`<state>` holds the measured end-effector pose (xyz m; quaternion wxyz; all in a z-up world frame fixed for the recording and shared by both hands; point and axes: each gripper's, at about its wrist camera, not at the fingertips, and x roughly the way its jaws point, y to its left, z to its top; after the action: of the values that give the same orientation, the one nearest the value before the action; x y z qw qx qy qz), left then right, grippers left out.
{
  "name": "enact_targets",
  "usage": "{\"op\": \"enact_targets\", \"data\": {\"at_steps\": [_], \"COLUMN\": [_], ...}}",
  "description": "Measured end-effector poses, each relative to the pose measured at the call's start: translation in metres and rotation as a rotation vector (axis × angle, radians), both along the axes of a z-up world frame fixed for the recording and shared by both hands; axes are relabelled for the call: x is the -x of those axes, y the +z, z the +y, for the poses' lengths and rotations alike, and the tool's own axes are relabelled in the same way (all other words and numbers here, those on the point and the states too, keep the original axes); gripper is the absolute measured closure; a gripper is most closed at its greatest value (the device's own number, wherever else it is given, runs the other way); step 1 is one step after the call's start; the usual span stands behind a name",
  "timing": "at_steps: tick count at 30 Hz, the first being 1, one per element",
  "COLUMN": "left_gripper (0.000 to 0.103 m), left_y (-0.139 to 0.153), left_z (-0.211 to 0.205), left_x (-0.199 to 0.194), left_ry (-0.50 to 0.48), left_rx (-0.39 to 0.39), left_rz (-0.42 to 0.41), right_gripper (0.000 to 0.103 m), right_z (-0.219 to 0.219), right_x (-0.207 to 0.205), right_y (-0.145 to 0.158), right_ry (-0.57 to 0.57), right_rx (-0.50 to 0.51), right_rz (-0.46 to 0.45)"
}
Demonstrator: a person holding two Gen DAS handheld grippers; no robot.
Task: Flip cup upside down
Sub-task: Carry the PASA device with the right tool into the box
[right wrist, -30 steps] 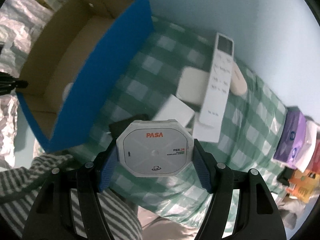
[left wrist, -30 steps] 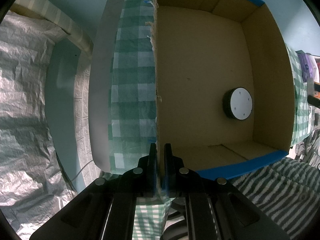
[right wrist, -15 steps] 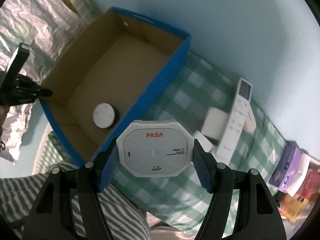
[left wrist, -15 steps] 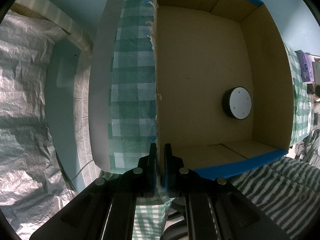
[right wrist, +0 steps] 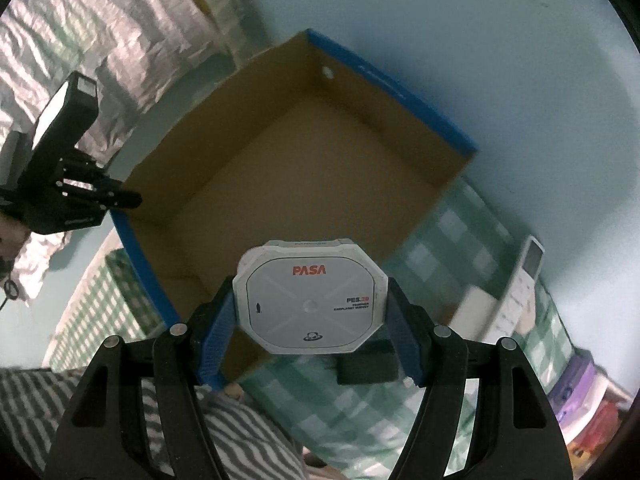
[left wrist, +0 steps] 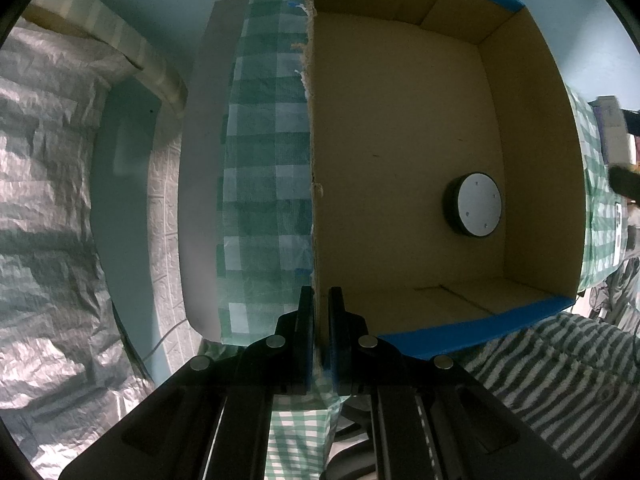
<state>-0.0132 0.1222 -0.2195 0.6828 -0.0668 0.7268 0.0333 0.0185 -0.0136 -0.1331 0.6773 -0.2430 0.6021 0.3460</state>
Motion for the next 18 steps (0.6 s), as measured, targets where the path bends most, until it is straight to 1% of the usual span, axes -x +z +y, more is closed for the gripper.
{"op": "enact_targets", "data": {"at_steps": [11,18], "left_gripper": [0.097,0.097], "left_y": [0.0,0.0], "left_z": [0.0,0.001], "left_x": [0.001,0.001], "left_ry": [0.001,0.002], "left_rx": [0.003,0.005], "left_rz": [0.001,0.0], "right_gripper": [0.032,0.032], "right_z": [0.036,0.047], "right_x": [0.024,0.031], "right_y": [-0.048,-0.065], "right_ry": [0.133,0.164], "right_rx": [0.083,0.106], "right_rz": [0.028,0.033]}}
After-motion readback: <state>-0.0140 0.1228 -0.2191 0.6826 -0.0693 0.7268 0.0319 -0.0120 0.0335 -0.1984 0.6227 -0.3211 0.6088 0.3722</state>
